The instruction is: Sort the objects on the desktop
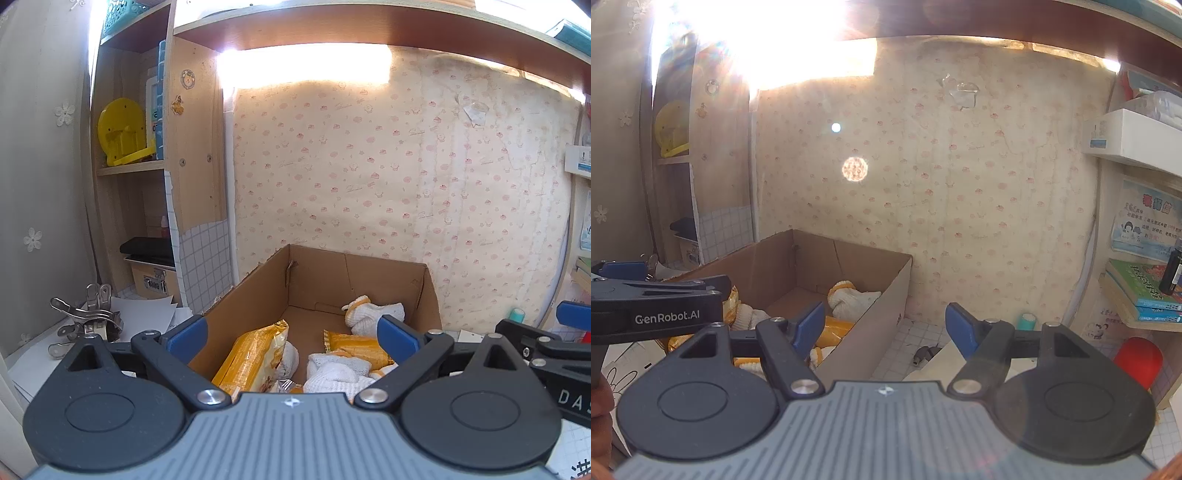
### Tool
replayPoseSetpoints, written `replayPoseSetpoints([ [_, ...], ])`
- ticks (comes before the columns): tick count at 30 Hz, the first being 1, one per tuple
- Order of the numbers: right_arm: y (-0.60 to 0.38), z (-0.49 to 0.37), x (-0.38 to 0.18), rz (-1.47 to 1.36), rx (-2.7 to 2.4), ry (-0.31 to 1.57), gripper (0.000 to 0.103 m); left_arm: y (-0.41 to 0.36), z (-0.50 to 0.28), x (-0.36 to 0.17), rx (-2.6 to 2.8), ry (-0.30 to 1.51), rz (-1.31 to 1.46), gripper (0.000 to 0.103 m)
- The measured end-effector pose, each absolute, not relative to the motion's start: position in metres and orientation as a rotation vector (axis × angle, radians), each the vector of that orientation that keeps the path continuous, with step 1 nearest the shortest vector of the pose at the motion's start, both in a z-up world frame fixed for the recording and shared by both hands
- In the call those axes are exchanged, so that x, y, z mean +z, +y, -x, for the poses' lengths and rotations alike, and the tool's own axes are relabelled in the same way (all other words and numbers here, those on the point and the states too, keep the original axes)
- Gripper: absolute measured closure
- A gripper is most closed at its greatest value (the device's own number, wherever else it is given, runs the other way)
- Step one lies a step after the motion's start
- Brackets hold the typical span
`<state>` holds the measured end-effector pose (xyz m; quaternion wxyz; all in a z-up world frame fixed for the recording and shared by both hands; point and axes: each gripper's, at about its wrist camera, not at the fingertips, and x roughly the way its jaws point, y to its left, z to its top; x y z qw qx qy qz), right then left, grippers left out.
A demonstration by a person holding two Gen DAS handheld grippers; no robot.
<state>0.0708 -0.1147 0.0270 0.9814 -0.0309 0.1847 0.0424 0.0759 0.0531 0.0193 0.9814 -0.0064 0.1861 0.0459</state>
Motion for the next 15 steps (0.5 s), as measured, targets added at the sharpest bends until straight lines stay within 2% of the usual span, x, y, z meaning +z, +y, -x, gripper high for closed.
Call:
replayPoseSetpoints([
  [15, -0.1131, -0.0705, 0.0267, 0.066, 0.082, 0.373, 0.033, 0.0528, -0.0723, 0.0208, 0.089, 0.352, 0.002, 0.001],
])
